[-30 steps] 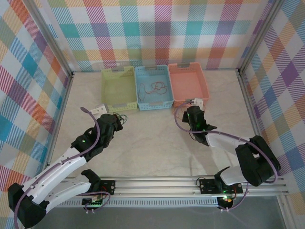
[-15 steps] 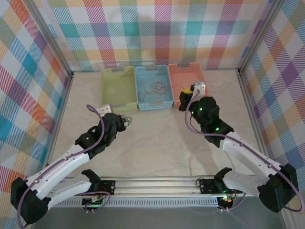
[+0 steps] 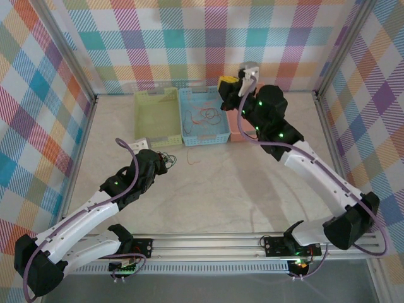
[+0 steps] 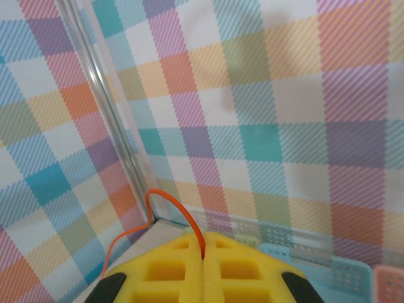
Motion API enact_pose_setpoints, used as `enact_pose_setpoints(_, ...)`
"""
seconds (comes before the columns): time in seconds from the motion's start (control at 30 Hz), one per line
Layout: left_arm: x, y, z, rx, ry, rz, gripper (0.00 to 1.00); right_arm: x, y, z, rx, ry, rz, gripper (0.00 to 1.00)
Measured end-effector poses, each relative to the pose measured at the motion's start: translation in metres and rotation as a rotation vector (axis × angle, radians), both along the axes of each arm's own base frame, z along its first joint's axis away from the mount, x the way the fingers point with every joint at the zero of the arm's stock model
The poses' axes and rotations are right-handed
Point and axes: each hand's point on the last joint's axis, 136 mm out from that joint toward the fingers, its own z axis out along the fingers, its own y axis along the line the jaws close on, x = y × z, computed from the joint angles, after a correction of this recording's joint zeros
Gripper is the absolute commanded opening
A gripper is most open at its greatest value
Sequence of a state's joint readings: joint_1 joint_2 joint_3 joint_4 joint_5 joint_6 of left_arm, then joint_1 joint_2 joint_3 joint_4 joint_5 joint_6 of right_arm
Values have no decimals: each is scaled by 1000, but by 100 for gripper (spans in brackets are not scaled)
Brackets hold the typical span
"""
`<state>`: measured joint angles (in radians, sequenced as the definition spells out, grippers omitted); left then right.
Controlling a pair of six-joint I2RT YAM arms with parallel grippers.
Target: Untangle the cables
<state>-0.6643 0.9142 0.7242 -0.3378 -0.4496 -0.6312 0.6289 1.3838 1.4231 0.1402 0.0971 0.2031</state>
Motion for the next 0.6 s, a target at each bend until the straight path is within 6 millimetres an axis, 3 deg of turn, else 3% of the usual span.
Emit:
enact_pose_setpoints(0.27,0,0,0,7,-1,-4,0,21,32,36,53,-54,67,0)
enact_pose_setpoints(0.6,1,0,4,13,-10,-7,0,45,52,77,87,-141,76,0)
